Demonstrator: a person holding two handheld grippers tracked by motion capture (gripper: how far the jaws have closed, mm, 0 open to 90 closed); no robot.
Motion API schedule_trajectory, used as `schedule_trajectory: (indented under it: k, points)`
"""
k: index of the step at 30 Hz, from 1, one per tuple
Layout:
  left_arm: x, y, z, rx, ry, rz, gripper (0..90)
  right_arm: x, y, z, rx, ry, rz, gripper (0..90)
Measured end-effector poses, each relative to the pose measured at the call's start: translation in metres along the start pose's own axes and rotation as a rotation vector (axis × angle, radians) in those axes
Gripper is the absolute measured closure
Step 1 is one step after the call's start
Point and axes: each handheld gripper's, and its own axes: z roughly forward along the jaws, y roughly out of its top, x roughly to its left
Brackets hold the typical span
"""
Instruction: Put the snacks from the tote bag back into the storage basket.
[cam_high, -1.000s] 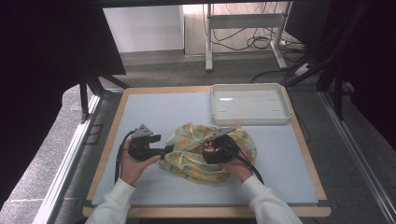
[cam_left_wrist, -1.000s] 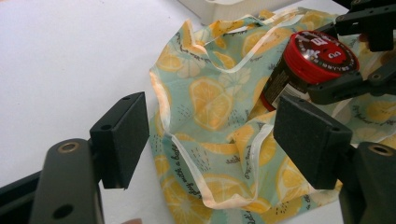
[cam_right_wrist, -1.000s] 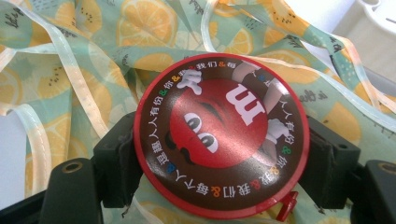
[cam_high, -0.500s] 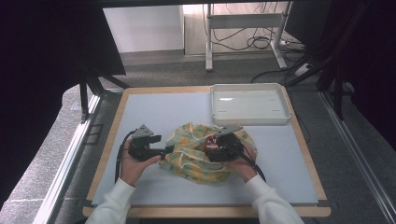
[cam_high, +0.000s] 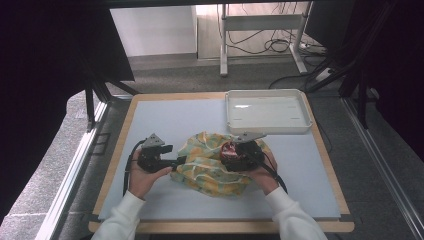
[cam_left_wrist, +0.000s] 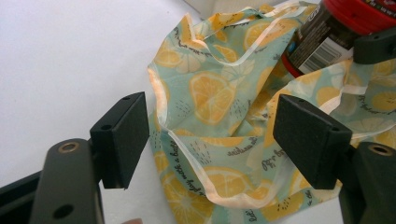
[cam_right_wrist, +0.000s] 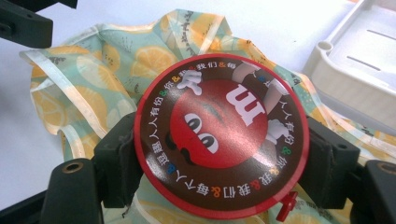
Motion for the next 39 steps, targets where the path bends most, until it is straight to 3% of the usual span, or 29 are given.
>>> schedule_trajectory:
  k: [10, 39]
  points:
    - [-0.001, -0.001, 0.001, 0.006, -0.001, 0.001, 27.1, -0.004, 0.003, -0.007, -0.025, 0.004, 0.006, 25.4]
    - [-0.003, -0.002, 0.005, 0.023, -0.011, 0.007, 27.1, -0.014, -0.004, 0.0, 0.015, 0.011, 0.036, 25.4]
